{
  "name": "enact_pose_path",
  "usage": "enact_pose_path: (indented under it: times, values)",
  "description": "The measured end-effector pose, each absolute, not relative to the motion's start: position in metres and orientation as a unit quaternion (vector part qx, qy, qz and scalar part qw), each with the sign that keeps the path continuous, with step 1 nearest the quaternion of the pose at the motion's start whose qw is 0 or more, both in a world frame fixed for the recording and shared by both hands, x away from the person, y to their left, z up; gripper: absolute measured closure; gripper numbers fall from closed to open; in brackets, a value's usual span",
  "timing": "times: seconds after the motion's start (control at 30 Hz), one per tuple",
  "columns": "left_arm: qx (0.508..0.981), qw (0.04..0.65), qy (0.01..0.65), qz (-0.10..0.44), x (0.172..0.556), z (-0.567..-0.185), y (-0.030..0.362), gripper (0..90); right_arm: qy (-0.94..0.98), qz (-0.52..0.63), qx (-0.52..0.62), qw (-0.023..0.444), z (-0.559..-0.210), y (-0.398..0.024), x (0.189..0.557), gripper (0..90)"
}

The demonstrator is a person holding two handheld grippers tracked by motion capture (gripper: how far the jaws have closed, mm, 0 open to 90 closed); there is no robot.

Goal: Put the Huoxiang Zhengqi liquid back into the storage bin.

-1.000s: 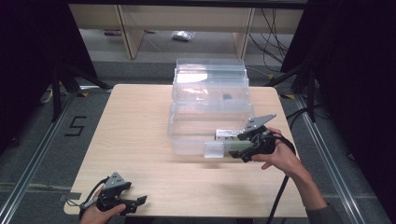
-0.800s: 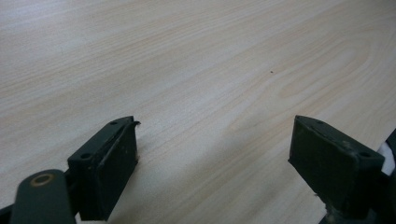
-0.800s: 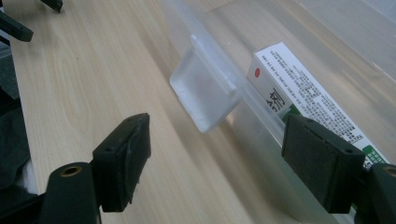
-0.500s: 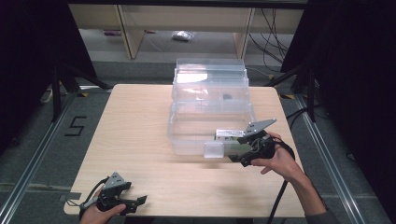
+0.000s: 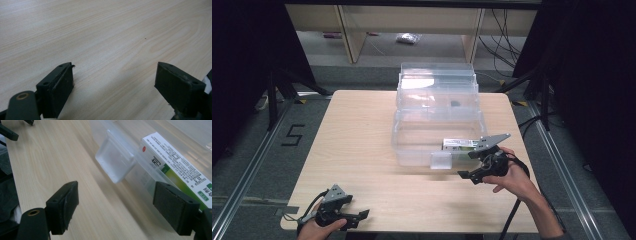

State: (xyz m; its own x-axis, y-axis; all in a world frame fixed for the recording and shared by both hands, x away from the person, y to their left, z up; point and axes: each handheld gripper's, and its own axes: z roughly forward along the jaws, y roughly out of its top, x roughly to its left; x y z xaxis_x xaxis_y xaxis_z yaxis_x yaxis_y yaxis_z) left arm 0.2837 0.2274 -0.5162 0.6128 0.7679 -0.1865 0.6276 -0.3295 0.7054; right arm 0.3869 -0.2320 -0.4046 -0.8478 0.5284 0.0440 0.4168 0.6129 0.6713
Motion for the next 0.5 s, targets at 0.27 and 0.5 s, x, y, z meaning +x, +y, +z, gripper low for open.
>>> enact_pose_path:
  times: [0.27, 0.5]
  values:
    - [0.809, 0.388, 0.432, 0.091, 0.283, -0.516, 0.227, 14.8, 0.889, 0.362, 0.268, 0.085, -0.409, -0.234, 0.381, 21.8]
    - [0.809, 0.388, 0.432, 0.092, 0.283, -0.516, 0.227, 14.8, 0.88, 0.377, 0.277, 0.085, -0.417, -0.237, 0.374, 21.1]
